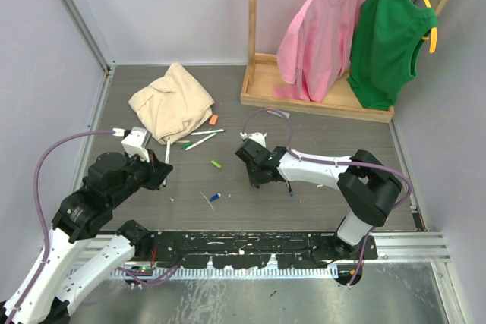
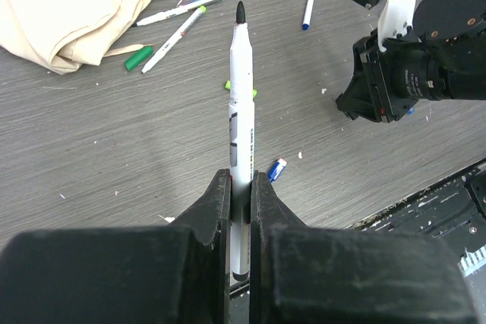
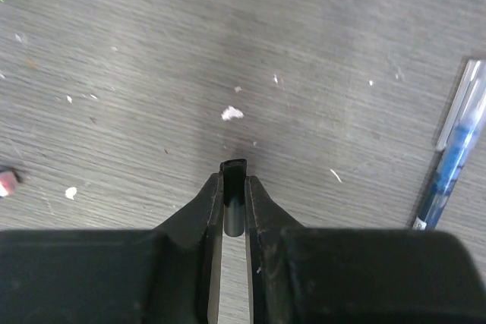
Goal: Insert the pens into the pen caps
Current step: Pick up the pen cap from the center of the board.
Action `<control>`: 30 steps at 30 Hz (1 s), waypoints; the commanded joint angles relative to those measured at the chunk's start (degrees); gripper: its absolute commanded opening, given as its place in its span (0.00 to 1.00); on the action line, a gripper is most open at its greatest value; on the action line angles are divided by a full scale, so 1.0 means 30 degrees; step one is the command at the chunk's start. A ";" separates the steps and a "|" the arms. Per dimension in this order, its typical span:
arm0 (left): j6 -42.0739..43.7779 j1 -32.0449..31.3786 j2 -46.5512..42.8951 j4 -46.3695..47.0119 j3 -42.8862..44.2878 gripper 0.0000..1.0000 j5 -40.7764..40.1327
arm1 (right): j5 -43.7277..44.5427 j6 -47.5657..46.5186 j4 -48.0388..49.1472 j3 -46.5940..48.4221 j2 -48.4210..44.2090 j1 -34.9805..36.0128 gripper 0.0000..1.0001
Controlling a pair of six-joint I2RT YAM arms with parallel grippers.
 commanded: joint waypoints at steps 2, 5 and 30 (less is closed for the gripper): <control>0.0318 0.0065 0.0156 0.0427 0.0046 0.00 0.0161 | -0.0433 0.0843 -0.0206 -0.0881 -0.1015 -0.0075 0.18; 0.0318 0.0065 0.0201 0.0427 0.0059 0.00 0.0203 | -0.0449 0.0977 -0.0444 -0.0946 -0.0962 -0.0066 0.25; 0.0318 0.0061 0.0101 0.0427 0.0063 0.00 0.0053 | -0.1165 -0.0022 -0.2121 0.0891 0.1277 -0.0083 0.33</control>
